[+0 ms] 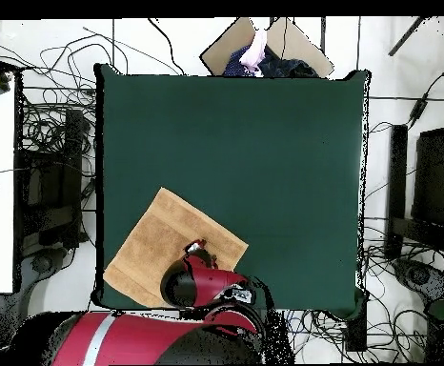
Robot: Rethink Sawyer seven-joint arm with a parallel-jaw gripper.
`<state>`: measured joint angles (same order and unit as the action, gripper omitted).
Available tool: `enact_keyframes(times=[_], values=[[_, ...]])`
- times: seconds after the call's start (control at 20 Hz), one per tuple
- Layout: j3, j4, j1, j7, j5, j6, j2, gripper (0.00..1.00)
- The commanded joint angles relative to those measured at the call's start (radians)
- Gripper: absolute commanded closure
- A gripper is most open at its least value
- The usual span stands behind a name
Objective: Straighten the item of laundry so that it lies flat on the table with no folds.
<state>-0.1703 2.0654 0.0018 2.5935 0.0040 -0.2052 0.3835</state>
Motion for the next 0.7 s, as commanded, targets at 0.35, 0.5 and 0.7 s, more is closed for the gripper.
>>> enact_keyframes(times=[0.35, 0.5, 0.7], values=[[0.042, -0.191, 0.079, 0.068, 0.062, -0.060, -0.183, 0.00], [-0.023, -0.225, 0.114, 0.054, 0.087, -0.065, -0.199, 0.00], [-0.103, -0.271, 0.167, 0.052, 0.120, -0.100, -0.247, 0.00]])
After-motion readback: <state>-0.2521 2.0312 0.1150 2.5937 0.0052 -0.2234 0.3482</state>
